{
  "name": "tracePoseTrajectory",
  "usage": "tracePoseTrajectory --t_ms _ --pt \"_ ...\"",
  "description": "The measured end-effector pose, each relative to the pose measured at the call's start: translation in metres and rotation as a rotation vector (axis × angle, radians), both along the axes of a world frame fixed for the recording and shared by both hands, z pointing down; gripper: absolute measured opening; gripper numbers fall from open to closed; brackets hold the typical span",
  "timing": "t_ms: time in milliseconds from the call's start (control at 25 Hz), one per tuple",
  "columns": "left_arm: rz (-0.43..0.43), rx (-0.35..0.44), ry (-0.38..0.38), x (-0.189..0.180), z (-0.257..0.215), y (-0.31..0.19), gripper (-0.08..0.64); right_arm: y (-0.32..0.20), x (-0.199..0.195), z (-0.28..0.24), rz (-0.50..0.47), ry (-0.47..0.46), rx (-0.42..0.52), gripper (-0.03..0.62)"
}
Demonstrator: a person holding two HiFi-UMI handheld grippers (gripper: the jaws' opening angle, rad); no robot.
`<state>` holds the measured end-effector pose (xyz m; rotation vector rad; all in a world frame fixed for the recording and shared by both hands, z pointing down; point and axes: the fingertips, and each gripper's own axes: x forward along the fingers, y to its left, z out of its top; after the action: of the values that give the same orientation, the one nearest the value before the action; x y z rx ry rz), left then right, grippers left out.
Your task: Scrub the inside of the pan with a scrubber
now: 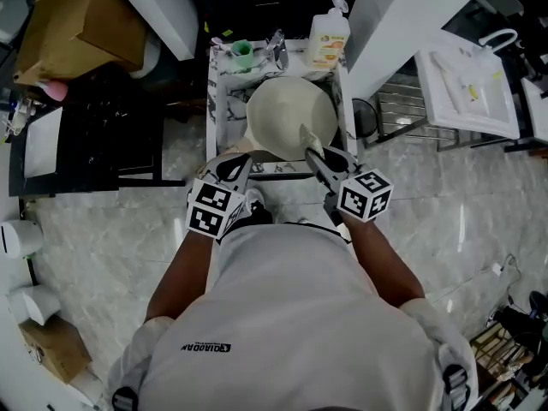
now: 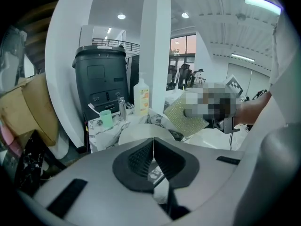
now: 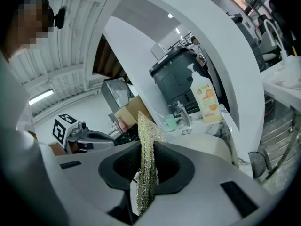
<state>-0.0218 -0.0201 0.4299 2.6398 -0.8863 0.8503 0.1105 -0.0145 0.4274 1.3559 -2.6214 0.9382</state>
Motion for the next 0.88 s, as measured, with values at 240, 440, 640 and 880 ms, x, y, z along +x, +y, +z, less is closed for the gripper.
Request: tracePoseTrajectory --t_ms 240,440,640,880 --pt "0.141 -0.013 -0.190 -0.026 0.043 -0.026 0.017 -0.036 -0.022 0.035 0.041 0.059 -0.080 0.078" --pt "0.216 -0.086 -0.211 -0.045 0.063 -0.040 0.017 -0.061 -0.031 0.049 0.099 0.085 -0.121 0.078" --pt "0.270 -0.117 -0.224 -0.056 0.083 -0.055 0.018 -0.084 -0.037 0.058 0.154 0.077 -0.152 0.078" --pt "0.275 -0.189 -0.217 -0.054 0.099 -0.061 0.081 -0.097 -0.038 0.063 0.143 0.082 -0.174 0.078"
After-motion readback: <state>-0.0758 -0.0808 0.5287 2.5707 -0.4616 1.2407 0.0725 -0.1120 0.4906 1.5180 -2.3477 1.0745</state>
